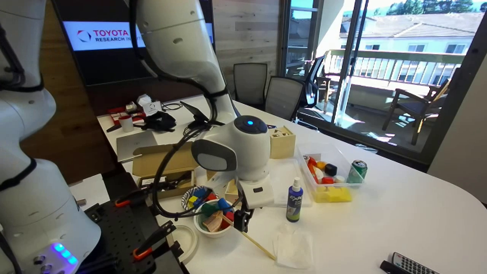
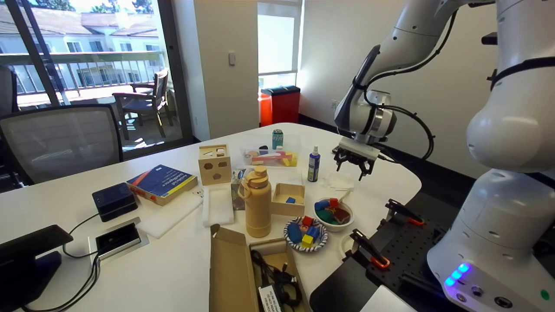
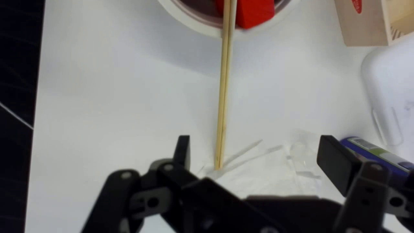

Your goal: Use the chopsticks to stir the blocks in the white bowl.

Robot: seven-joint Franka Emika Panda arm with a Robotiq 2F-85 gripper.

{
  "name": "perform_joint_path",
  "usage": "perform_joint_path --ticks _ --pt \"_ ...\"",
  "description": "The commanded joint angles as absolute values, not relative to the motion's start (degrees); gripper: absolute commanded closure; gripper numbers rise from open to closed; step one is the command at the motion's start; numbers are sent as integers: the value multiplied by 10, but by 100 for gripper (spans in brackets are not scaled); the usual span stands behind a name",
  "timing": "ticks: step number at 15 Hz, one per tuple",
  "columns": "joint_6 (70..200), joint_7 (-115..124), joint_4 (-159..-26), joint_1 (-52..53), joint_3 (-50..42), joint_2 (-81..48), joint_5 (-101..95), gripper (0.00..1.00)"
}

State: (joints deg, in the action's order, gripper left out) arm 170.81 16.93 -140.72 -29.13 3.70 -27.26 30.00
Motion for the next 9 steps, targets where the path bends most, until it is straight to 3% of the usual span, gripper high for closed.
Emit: perform_joint_path --ticks 1,8,9 --pt "1685 173 -1465 -268 17 -169 281 0" --pt "1631 170 -1467 -265 5 -107 239 0" --pt "1619 158 -1464 -226 -31 -104 252 0"
